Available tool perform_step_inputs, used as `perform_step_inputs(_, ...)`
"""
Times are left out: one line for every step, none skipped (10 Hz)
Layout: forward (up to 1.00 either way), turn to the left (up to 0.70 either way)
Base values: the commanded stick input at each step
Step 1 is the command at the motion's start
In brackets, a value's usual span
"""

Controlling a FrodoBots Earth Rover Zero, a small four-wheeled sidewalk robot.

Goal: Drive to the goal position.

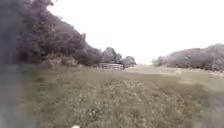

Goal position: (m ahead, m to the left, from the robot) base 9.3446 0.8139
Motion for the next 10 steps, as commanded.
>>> perform_step_inputs(0.70,0.00)
perform_step_inputs(0.70,0.00)
perform_step_inputs(0.70,0.00)
perform_step_inputs(0.70,0.00)
perform_step_inputs(0.70,0.00)
perform_step_inputs(0.70,0.00)
perform_step_inputs(0.70,0.00)
perform_step_inputs(0.70,0.00)
perform_step_inputs(0.70,0.00)
perform_step_inputs(0.70,-0.06)
